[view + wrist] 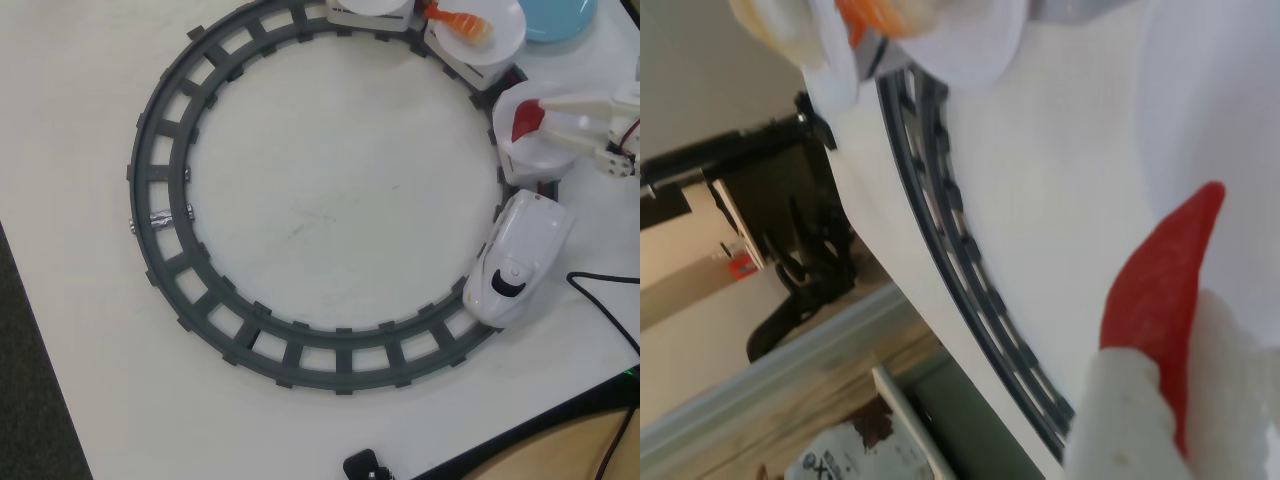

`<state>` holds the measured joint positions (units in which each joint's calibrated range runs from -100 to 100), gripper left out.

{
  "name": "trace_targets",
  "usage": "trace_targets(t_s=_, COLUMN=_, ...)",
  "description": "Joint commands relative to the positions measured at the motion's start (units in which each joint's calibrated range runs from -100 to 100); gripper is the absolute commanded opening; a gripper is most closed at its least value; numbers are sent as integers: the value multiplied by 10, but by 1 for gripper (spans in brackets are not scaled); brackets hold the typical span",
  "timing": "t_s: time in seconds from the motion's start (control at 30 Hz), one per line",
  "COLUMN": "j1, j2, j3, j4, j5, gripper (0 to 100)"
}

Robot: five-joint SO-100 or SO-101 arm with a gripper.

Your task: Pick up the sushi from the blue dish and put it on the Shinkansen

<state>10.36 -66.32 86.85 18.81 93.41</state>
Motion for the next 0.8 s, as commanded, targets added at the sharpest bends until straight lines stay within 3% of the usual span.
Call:
trace_targets(t_s=0.0, j1=3, j2=-7, j3=-9, j4=-5, j5=2, gripper=13)
trace_targets(t_s=0.6, j1=-1, j2=-47, j3=-52, j4=-45, j5=-5, gripper=15)
trace_targets(t_s=0.67, j1=-1, j2=-56, j3=-77, j4=-56, j5=-53, gripper=15)
trace_targets(t_s=0.77, j1=4, j2=-70, j3=-114, j4=-80, j5=-185, gripper=14)
